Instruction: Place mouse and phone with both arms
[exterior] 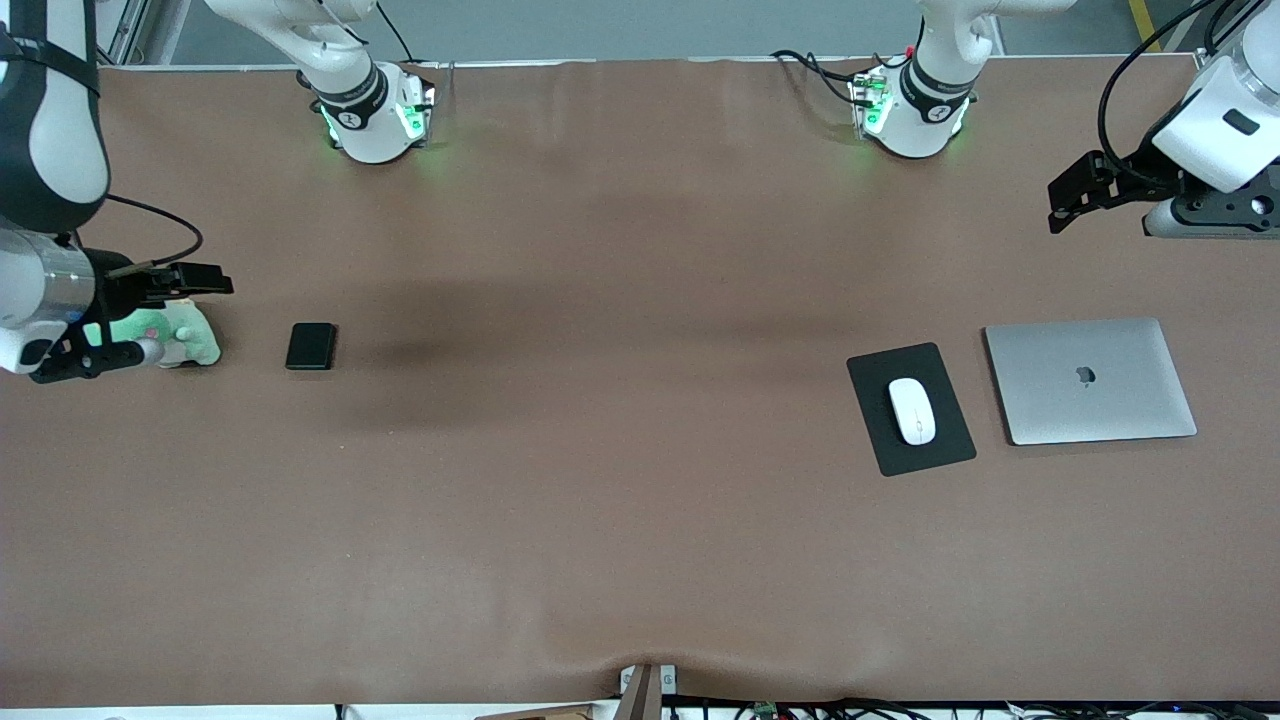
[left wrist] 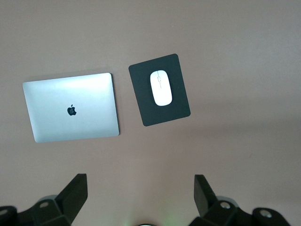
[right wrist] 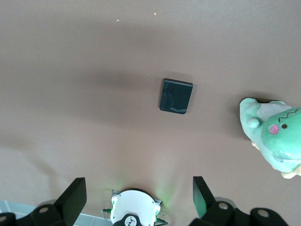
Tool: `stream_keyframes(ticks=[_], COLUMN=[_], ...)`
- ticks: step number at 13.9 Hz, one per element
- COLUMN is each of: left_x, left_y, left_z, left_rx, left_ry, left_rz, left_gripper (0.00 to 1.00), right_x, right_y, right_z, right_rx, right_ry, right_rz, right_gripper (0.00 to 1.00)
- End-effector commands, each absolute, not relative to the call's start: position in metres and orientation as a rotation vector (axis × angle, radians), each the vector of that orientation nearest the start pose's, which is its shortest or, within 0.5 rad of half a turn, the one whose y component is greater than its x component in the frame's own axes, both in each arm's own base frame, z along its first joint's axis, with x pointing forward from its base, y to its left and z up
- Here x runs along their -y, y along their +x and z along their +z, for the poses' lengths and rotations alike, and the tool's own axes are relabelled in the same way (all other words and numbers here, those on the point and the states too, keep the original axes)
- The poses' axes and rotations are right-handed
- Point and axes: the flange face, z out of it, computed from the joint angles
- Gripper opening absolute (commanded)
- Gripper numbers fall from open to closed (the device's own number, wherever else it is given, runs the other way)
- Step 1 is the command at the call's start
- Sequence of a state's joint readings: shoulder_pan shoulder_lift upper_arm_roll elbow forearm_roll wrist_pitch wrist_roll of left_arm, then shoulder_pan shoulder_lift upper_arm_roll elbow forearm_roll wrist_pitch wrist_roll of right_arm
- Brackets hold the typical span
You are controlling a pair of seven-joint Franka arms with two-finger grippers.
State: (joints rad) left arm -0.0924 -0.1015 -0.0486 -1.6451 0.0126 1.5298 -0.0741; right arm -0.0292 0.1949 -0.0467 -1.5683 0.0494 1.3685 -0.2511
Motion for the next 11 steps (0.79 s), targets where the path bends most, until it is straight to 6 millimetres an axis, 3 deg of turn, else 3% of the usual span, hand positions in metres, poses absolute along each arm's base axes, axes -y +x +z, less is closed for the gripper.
stream_keyframes(ticks=[1,2,4,6,9,11], left_x=[0.074,0.074,0.073,0.073,0.072,0.065], left_y=[0.509,0.509,0.509,0.509,0.510,0.510], left_z=[0.645,0.646,0.647,0.646,0.643,0.645], left_rx=[-0.088,-0.088,-0.088,-0.090,-0.081,-0.059], left_ry=[-3.126,-3.126,-3.126,-3.126,-3.126,-3.128], left_rz=[0.005,0.003,0.000,0.003,0.014,0.013], left_gripper=[1.00,1.00,1.00,1.00,1.00,1.00], right_x=[0.041,0.042,0.044,0.033,0.023,0.018], right_y=[0.574,0.574,0.570,0.565,0.541,0.532], right_z=[0.545,0.569,0.599,0.612,0.656,0.662], right_rx=[0.256,0.252,0.281,0.354,0.357,0.369], right_ry=[-2.970,-2.986,-2.958,-2.928,-2.966,-2.970], right_rz=[0.581,0.531,0.482,0.468,0.350,0.336], right_gripper=[1.00,1.00,1.00,1.00,1.00,1.00])
